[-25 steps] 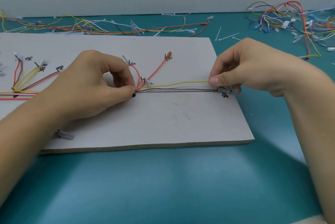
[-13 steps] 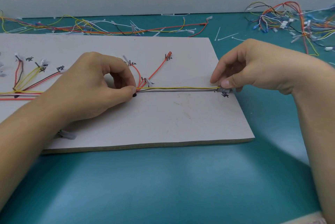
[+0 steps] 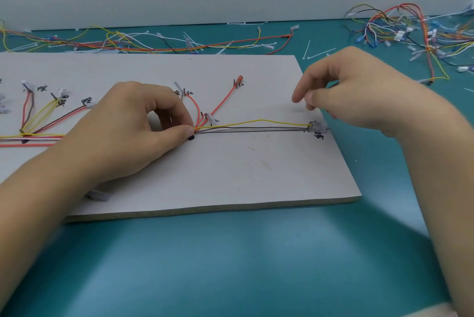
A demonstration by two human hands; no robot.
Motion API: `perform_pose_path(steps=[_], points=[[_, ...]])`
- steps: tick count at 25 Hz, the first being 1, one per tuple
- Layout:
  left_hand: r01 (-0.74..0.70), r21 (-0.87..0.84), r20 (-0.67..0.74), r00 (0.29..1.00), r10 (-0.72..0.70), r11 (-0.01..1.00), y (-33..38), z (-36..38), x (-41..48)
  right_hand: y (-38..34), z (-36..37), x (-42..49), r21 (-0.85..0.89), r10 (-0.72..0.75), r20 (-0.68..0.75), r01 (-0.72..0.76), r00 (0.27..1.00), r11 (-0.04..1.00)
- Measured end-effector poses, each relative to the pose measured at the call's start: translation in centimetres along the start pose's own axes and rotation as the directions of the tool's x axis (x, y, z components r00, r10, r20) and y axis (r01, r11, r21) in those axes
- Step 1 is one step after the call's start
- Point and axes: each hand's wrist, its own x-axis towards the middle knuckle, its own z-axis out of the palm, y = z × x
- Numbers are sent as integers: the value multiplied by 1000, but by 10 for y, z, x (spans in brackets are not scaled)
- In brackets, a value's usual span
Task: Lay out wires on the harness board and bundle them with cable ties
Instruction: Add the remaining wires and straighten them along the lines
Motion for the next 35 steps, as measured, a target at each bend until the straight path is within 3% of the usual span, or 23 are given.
perform_pose_path(steps=[3, 9, 17, 23, 26, 29, 32, 35], points=[[1, 35, -17, 1000, -1, 999, 2, 4, -2, -22, 26, -1, -1, -80, -46, 80, 996, 997], [47, 59, -17, 999, -46, 997, 3, 6, 0, -58, 71, -12, -75, -368, 62, 372, 928, 925], [63, -69, 20, 998, -62, 996, 25, 29, 17, -62, 60, -19, -231, -298, 82, 310, 951, 922], [-32, -97, 90, 995, 41, 995, 80, 78, 54, -45, 18, -28, -372, -12, 49, 29, 999, 928], [-17, -57, 123, 992, 24, 998, 94, 78, 57, -38, 9, -31, -349, 68, 35, -51, 997, 936], [-48, 50, 12, 999, 47, 998, 79, 55, 32, -41, 17, -28, -312, -33, -20, 25, 999, 950], [-28, 35, -123, 992, 32, 999, 40, 6, -11, -53, 39, -32, -218, -181, -6, 175, 983, 960], [214, 188, -158, 970, -185, 959, -8, -40, -52, -59, 61, -32, -147, -267, 30, 268, 963, 952]])
